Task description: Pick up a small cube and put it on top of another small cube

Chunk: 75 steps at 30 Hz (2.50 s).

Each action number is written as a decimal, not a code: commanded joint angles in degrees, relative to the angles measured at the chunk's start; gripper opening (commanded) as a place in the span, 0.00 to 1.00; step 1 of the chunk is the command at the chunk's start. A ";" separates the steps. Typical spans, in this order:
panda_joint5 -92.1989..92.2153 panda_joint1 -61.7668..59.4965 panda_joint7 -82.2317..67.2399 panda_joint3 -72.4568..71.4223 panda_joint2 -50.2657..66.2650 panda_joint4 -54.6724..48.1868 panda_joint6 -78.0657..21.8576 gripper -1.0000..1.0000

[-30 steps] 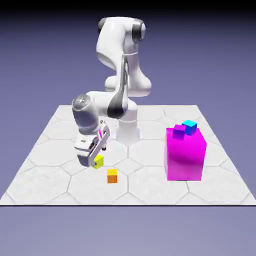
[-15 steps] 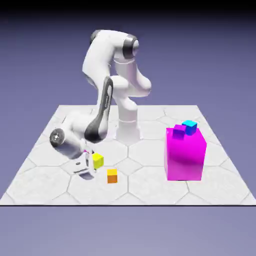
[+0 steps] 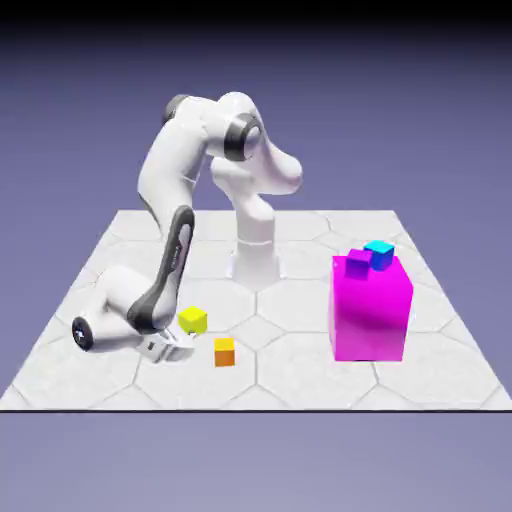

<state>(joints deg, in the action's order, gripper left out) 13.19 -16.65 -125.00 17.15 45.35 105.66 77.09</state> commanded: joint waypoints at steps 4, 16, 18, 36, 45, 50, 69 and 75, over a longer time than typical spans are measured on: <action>0.79 -1.03 -9.97 1.02 4.64 -3.29 -5.77 0.50; 2.51 0.02 -18.91 1.35 7.03 3.75 -2.47 0.00; 2.05 -0.79 -18.56 1.56 7.62 -0.39 -5.88 0.00; -1.42 29.92 0.28 17.35 -18.87 -4.16 -8.38 0.00; -3.09 48.61 11.08 26.47 -34.91 -3.08 -7.15 0.00; -4.02 58.99 17.07 31.53 -43.83 -2.49 -6.46 0.00; -7.54 98.44 39.86 50.77 -77.70 -0.23 -3.87 0.00; -8.66 110.90 47.06 56.85 -88.39 0.48 -3.05 0.00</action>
<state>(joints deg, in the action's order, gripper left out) 4.48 94.25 -77.96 73.99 -43.04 106.14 73.98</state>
